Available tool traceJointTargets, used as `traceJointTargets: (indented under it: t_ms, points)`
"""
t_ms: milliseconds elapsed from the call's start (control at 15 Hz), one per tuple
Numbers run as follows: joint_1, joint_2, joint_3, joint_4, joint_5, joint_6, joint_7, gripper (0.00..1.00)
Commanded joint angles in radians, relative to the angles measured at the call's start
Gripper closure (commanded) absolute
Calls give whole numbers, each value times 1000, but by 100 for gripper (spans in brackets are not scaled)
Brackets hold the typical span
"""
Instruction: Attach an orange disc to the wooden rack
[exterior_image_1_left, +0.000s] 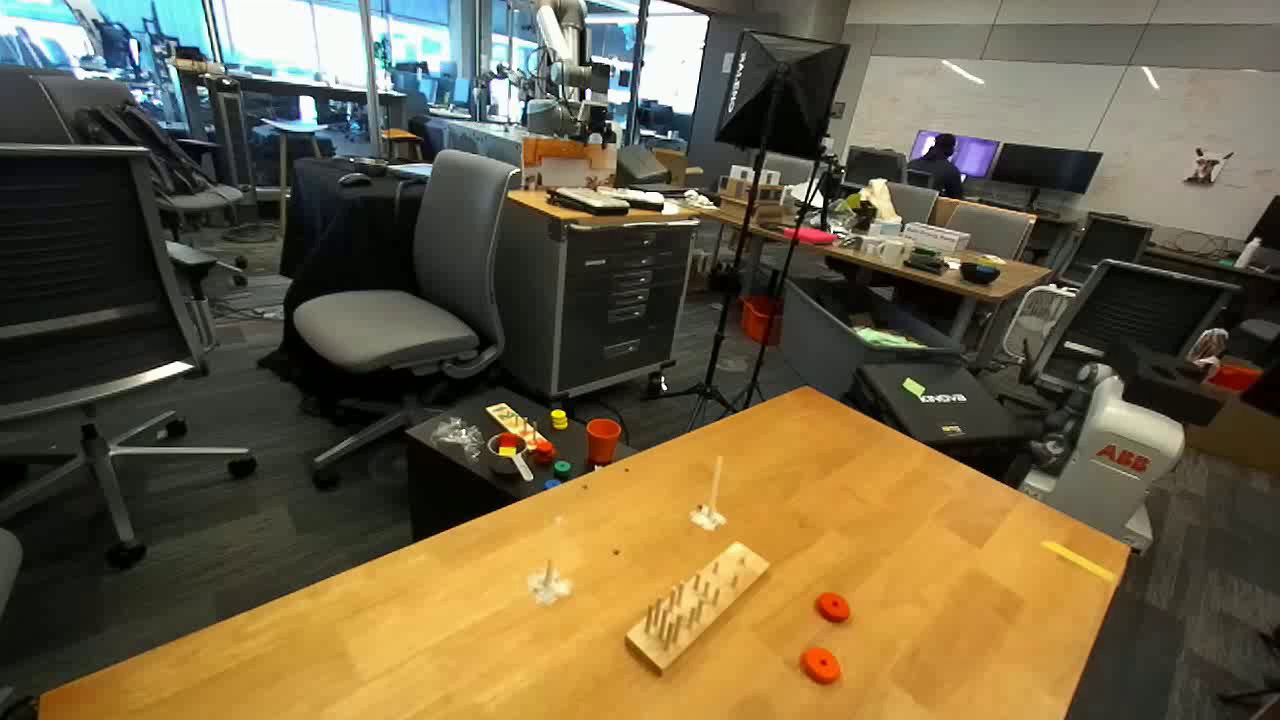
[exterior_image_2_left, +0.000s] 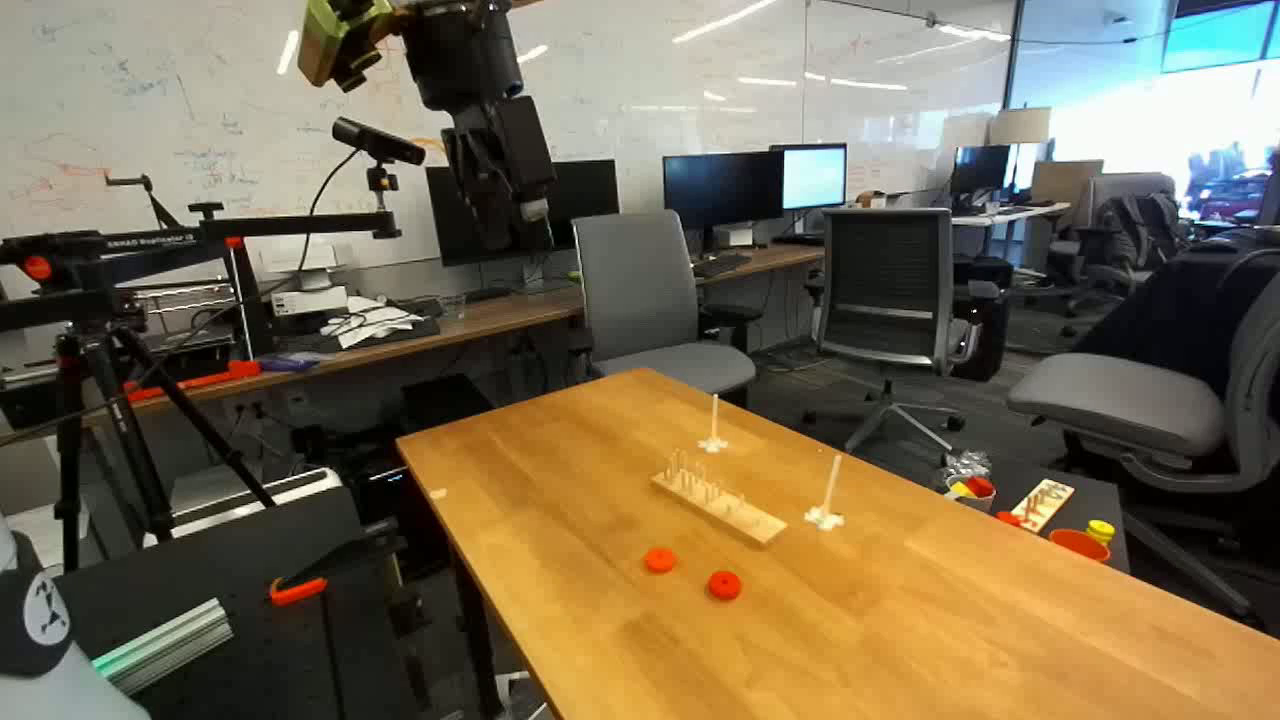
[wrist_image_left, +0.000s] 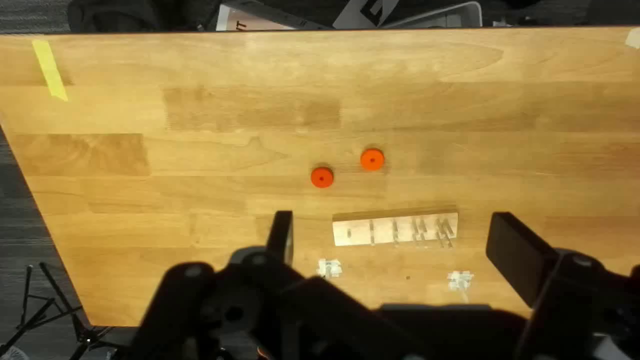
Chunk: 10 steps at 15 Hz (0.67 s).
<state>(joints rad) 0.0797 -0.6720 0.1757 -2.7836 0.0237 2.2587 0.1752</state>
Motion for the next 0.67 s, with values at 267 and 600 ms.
traceJointTargets:
  t_ms: [267,600]
  points:
    - [6,0,-6,3,-5,-3,4,0]
    - [-41,224,11,103,-31,90,42,0]
